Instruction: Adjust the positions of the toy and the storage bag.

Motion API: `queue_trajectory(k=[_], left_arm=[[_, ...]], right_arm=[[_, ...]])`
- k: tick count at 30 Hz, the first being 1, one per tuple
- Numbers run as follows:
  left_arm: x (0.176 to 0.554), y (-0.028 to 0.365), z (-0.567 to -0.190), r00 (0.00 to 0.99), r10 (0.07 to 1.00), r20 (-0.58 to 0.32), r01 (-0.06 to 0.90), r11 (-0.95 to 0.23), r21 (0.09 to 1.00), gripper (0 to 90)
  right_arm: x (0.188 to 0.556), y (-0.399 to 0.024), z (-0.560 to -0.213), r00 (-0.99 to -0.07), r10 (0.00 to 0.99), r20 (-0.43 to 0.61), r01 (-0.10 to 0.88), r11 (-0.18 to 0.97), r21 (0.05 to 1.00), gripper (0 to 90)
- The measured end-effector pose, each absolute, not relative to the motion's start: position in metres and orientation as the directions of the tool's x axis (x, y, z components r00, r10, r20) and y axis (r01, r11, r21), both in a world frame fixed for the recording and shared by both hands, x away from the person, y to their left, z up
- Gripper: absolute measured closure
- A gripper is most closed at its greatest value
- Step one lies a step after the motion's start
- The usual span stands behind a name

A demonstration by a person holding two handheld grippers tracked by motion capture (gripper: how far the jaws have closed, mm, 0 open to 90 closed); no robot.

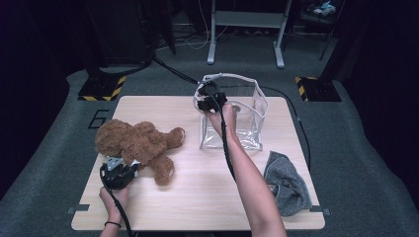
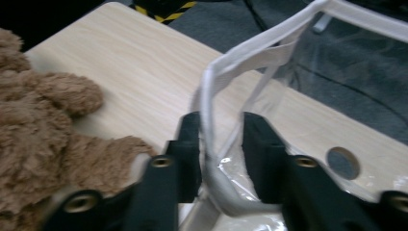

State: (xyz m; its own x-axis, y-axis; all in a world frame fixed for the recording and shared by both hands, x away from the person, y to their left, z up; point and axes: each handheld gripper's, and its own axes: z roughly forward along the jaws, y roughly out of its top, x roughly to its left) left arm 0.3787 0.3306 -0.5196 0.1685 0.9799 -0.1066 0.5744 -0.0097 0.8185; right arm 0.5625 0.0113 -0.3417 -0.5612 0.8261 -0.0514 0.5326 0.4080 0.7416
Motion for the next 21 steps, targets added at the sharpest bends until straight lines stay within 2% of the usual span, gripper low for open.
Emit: queue_trajectory(k=[4, 21], left_arm=[[0.378, 0.331, -0.52, 0.172, 0.98, -0.101, 0.572, -0.016, 0.82, 77.0], [0.375, 0.333, -0.517, 0.164, 0.981, -0.102, 0.56, -0.007, 0.829, 76.8]], right_arm=[[0.559, 0.015, -0.341, -0.558, 0.829, -0.042, 0.531, 0.396, 0.749, 83.4], [0.537, 0.04, -0.342, -0.601, 0.799, -0.027, 0.506, 0.406, 0.761, 83.8]])
